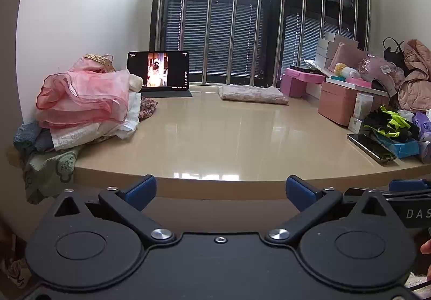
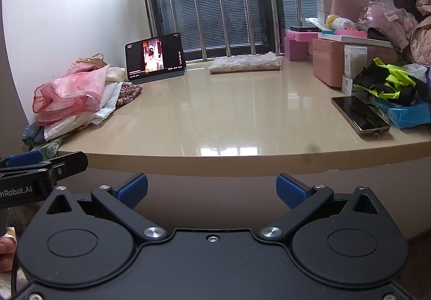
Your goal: Fold clothes
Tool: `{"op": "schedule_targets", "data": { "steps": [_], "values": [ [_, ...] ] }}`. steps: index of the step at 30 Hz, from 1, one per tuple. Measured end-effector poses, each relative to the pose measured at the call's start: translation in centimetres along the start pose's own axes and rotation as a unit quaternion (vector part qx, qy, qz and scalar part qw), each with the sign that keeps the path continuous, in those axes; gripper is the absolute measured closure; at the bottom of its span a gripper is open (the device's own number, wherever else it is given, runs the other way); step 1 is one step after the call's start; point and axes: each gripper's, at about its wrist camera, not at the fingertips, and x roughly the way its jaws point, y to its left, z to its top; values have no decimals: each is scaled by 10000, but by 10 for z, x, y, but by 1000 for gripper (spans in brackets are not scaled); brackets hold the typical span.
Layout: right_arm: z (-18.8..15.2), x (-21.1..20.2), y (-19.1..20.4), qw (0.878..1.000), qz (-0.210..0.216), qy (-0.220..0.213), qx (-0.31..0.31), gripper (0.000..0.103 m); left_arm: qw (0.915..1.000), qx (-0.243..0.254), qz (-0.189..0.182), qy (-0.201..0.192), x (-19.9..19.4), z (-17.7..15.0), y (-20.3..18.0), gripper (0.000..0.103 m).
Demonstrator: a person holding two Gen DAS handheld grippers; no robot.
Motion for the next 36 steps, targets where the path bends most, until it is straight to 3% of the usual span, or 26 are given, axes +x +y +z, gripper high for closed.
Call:
{"op": "schedule_targets", "data": {
  "steps": [36],
  "values": [
    [0,2,-3,10000,42,34,-16,0,9998,-17,-77,162,7,-2,4,0]
  ]
}}
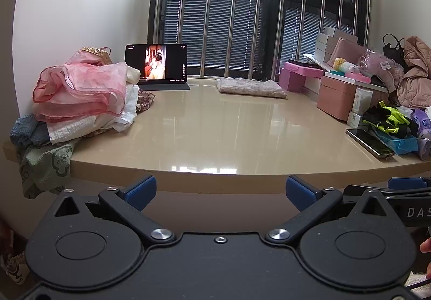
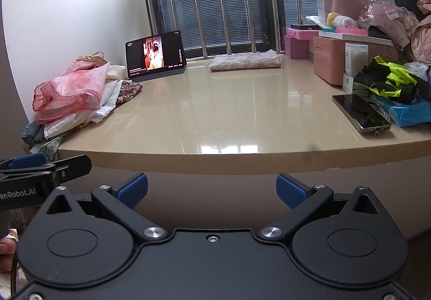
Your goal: Fold clothes
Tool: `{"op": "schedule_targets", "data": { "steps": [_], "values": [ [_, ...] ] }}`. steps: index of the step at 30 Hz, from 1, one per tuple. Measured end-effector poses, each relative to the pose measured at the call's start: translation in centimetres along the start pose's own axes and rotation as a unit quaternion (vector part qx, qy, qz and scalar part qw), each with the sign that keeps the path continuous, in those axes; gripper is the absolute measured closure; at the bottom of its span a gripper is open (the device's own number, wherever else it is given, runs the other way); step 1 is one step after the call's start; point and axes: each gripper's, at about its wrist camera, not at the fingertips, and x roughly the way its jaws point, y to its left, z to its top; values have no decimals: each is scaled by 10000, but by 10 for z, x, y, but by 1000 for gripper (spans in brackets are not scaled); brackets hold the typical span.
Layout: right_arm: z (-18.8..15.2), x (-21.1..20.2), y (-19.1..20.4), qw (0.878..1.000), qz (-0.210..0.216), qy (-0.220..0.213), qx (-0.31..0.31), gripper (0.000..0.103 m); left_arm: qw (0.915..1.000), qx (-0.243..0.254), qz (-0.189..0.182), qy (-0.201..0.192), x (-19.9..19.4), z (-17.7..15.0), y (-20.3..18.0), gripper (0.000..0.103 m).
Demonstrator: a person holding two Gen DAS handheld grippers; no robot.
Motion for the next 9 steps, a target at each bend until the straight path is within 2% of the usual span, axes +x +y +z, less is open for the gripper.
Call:
{"op": "schedule_targets", "data": {
  "steps": [9],
  "values": [
    [0,0,0,10000,0,3,6,0,10000,5,-49,-8,0,0,0,0]
  ]
}}
